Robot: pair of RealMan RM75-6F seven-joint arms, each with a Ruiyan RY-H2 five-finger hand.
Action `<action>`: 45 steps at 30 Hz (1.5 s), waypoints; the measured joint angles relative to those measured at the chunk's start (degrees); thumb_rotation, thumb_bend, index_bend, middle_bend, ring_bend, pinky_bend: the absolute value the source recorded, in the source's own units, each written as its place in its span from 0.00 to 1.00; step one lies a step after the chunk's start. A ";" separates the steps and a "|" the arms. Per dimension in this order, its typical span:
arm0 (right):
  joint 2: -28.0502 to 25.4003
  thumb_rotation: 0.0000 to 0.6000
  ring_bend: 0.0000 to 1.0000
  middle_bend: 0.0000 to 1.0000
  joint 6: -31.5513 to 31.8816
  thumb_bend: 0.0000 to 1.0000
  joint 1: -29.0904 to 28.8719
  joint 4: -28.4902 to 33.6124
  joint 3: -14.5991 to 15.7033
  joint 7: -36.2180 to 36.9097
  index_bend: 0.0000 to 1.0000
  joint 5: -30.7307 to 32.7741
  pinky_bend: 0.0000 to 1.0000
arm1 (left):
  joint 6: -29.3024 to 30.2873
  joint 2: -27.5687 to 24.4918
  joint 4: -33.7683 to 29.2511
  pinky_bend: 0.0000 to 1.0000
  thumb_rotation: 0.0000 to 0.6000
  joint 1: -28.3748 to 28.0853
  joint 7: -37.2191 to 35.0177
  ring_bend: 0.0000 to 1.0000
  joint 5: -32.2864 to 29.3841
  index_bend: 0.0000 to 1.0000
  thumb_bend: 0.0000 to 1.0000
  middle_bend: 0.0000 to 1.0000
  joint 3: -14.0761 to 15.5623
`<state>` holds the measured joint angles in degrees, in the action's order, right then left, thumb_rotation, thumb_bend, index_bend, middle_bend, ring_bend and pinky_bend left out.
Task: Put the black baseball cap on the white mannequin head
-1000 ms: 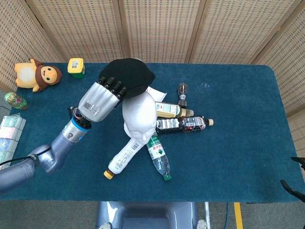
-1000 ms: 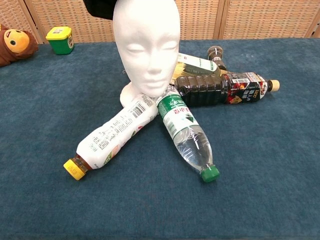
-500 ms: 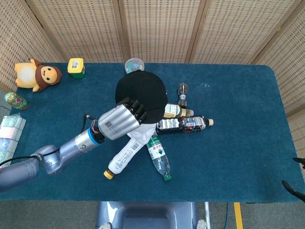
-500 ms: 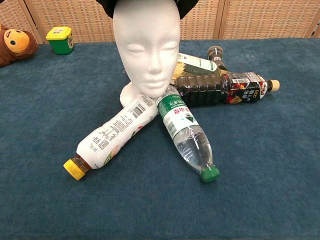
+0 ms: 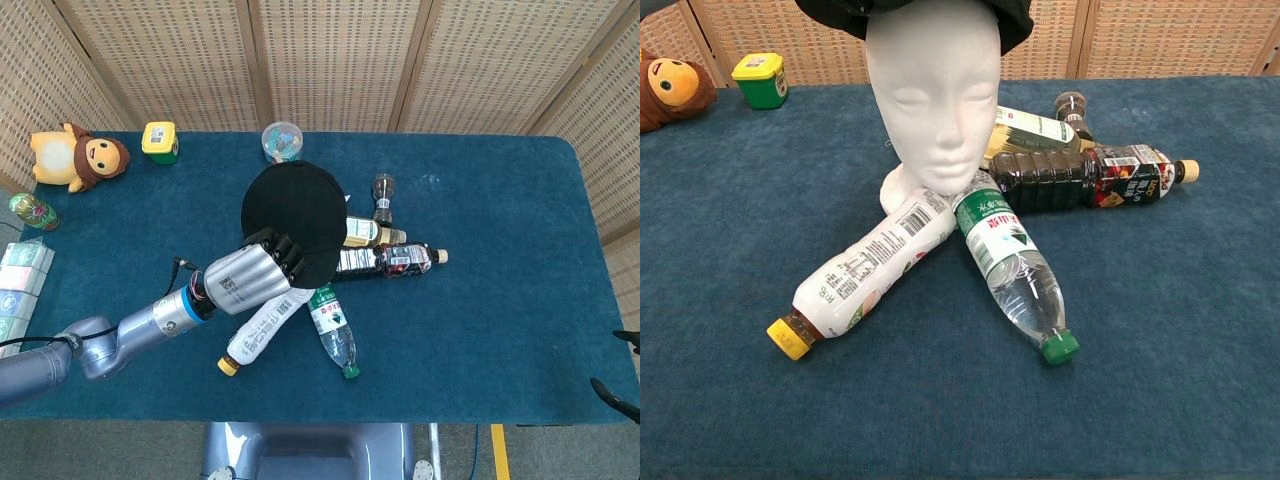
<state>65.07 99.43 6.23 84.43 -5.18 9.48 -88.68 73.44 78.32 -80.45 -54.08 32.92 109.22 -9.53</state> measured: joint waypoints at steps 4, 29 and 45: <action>-0.06 1.00 0.41 0.35 0.15 0.11 0.18 -0.03 0.01 0.02 0.30 0.09 0.43 | -1.19 -0.23 -1.40 0.75 1.00 0.47 1.49 0.49 -0.78 0.66 0.43 0.55 0.36; 0.13 1.00 0.41 0.35 0.43 0.11 0.13 -0.39 -0.09 0.23 0.30 -0.28 0.43 | -11.29 -5.11 -15.33 0.46 1.00 4.70 20.76 0.07 -17.11 0.09 0.24 0.10 -2.21; 0.07 1.00 0.41 0.35 0.67 0.11 0.02 -0.30 -0.09 0.18 0.29 -0.75 0.43 | -8.69 -8.51 -22.05 0.46 1.00 8.26 19.47 0.06 -19.17 0.04 0.22 0.07 -0.90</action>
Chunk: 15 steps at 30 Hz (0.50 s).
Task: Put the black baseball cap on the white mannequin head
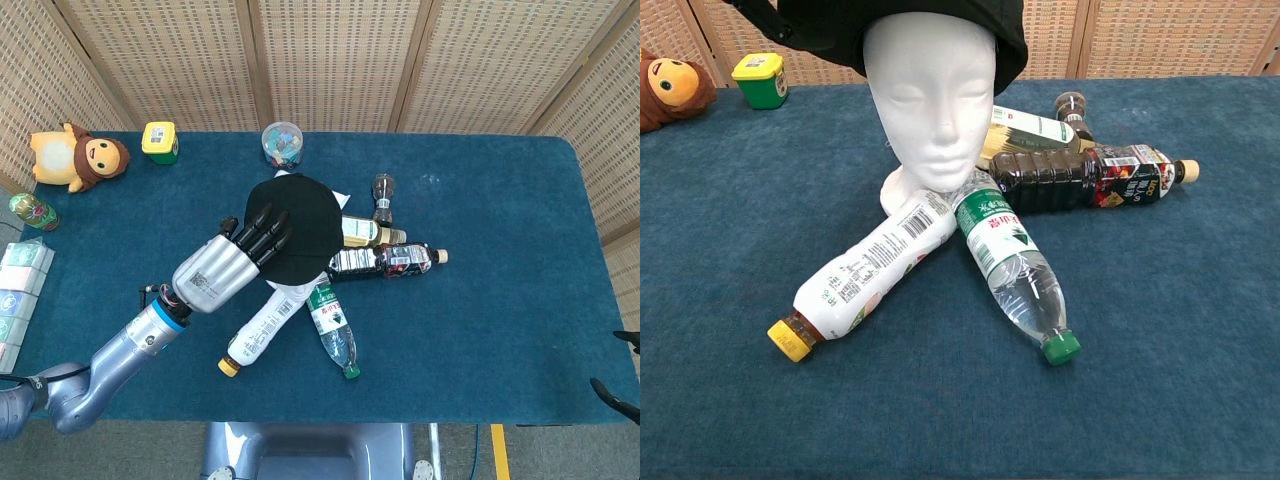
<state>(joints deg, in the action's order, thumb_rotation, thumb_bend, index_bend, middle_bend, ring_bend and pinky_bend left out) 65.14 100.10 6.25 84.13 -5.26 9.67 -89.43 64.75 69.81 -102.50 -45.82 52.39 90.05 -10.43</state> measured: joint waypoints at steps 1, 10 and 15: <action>-0.02 1.00 0.41 0.35 0.01 0.11 -0.03 0.06 -0.01 -0.04 0.29 -0.05 0.43 | 0.20 -0.21 -0.29 0.46 1.00 0.28 -0.19 0.06 0.41 0.04 0.21 0.07 0.35; 0.02 1.00 0.41 0.35 -0.35 0.11 -0.25 0.23 0.01 -0.23 0.29 -0.04 0.43 | 3.14 -2.52 -4.32 0.46 1.00 3.78 -6.59 0.06 -1.05 0.03 0.19 0.07 1.19; 0.06 1.00 0.41 0.35 -0.67 0.11 -0.60 0.11 -0.05 -0.23 0.29 -0.15 0.43 | 4.44 -4.81 -7.01 0.46 1.00 6.28 -12.58 0.06 -4.61 0.03 0.19 0.07 1.13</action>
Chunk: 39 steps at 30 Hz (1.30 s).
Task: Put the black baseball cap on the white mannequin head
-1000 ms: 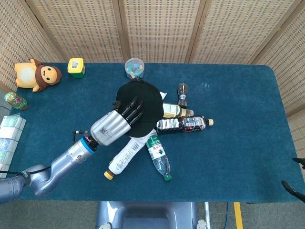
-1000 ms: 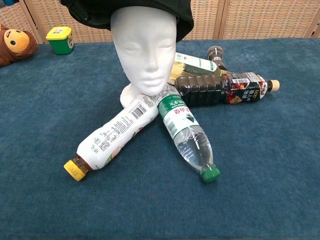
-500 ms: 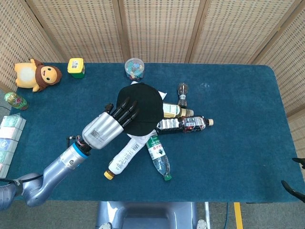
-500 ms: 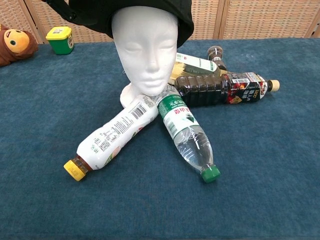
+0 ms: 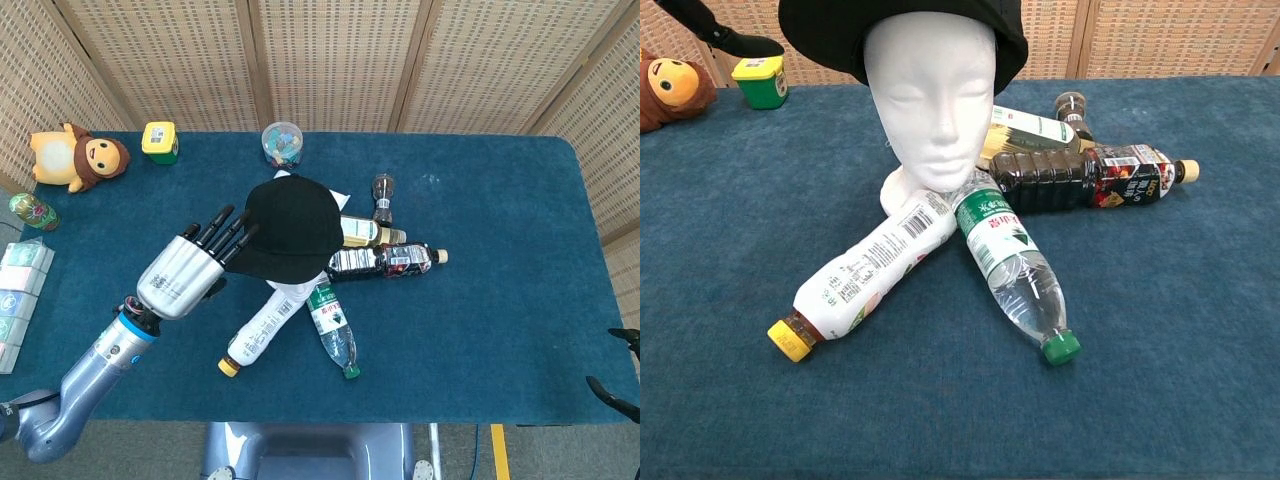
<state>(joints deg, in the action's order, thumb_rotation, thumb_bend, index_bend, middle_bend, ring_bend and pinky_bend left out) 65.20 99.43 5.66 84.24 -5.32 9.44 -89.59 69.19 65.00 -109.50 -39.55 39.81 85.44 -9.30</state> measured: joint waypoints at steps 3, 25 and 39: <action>0.07 1.00 0.41 0.35 -0.29 0.11 -0.17 -0.02 -0.02 -0.03 0.29 0.03 0.43 | 0.30 -1.61 -1.46 0.46 1.00 1.34 -3.70 0.06 -1.28 0.03 0.19 0.07 0.23; 0.87 1.00 0.41 0.35 -4.50 0.11 -3.81 0.43 -0.30 -2.00 0.29 -0.68 0.41 | 15.29 -7.31 -1.16 0.43 1.00 21.09 -23.11 0.06 -7.76 0.15 0.19 0.07 5.84; -0.24 1.00 0.40 0.35 -8.72 0.11 -5.46 3.41 -0.04 -6.43 0.29 1.24 0.40 | 24.39 -4.18 4.27 0.40 1.00 34.50 -29.36 0.06 -8.20 0.27 0.19 0.09 11.42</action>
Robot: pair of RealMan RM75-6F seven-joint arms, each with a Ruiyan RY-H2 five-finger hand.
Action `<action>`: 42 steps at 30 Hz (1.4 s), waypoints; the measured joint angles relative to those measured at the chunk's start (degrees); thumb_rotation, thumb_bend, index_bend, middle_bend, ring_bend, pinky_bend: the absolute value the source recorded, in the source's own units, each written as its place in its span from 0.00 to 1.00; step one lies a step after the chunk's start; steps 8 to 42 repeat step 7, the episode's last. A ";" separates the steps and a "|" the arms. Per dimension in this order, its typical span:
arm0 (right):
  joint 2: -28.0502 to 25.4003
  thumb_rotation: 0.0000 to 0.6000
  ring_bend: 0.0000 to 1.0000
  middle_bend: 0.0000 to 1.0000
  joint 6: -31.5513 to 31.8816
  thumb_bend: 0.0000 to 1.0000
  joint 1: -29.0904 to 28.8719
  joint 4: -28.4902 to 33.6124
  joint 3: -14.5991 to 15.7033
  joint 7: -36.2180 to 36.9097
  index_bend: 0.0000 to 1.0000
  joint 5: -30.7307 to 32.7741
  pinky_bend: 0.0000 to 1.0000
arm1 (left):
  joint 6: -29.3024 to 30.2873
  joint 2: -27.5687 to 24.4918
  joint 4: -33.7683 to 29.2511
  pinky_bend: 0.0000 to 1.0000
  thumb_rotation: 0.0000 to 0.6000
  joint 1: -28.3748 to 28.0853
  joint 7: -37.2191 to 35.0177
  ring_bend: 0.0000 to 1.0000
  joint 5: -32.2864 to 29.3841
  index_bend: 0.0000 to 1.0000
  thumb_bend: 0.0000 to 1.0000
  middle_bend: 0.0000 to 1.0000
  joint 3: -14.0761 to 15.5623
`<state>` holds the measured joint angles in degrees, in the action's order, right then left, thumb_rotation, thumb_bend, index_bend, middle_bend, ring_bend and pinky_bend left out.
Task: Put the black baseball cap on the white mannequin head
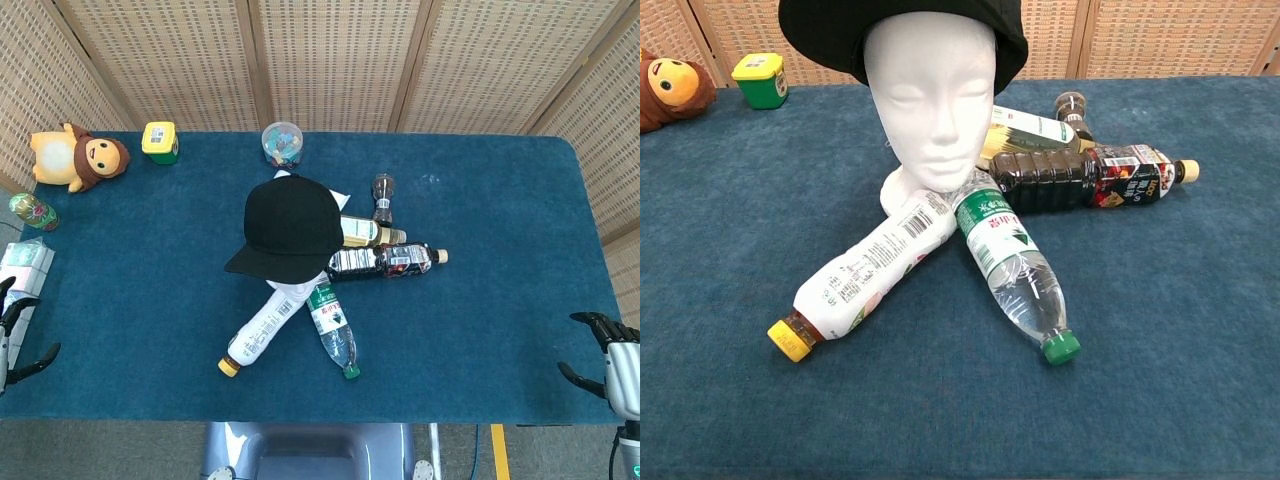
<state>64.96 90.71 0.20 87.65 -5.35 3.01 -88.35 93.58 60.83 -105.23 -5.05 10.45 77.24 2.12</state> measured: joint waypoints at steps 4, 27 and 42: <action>-0.04 1.00 0.40 0.35 -1.08 0.11 -0.66 0.49 0.09 -0.71 0.29 0.20 0.40 | 0.05 0.88 0.93 0.40 1.00 1.27 -0.08 0.06 -0.50 0.27 0.19 0.09 0.13; 0.04 1.00 0.40 0.35 -1.38 0.11 -1.12 0.55 0.09 -0.92 0.29 0.10 0.40 | -1.19 0.85 1.01 0.39 1.00 1.39 -0.45 0.06 -0.80 0.27 0.19 0.09 0.04; 0.04 1.00 0.40 0.35 -1.38 0.11 -1.12 0.55 0.09 -0.92 0.29 0.10 0.40 | -1.19 0.85 1.01 0.39 1.00 1.39 -0.45 0.06 -0.80 0.27 0.19 0.09 0.04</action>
